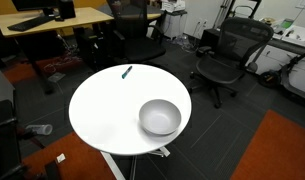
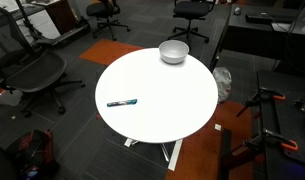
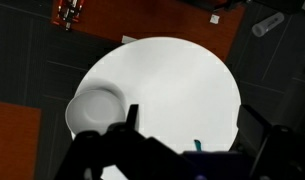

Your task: Place the marker inside the grey bowl

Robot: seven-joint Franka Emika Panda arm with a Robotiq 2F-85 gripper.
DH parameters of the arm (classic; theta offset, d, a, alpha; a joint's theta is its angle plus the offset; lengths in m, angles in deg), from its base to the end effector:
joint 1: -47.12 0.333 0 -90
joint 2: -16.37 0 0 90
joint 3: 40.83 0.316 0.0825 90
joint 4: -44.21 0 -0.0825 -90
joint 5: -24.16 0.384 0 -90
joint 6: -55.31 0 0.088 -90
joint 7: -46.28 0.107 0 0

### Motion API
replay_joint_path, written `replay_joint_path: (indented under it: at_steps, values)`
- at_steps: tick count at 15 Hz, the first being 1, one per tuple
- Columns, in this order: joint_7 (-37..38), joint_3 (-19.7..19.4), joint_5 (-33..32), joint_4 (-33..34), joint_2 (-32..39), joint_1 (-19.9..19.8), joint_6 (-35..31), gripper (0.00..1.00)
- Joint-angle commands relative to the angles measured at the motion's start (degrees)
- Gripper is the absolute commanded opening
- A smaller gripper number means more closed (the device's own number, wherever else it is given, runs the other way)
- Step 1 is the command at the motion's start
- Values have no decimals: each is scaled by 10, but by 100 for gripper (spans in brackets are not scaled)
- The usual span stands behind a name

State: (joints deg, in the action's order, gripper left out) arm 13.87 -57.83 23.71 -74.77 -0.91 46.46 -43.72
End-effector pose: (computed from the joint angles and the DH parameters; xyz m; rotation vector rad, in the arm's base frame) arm 0.4376 -0.1533 0.5446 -3.0163 -0.4160 0.0312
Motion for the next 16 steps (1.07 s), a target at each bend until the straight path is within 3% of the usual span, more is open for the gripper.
replay_joint_path:
  at_steps: [1,10,16]
  values:
    - [-7,23,0,15,18,-11,-5,100]
    - [2,104,-38,32,43,11,-21,100]
    - [-11,144,-53,46,106,30,-88,100]
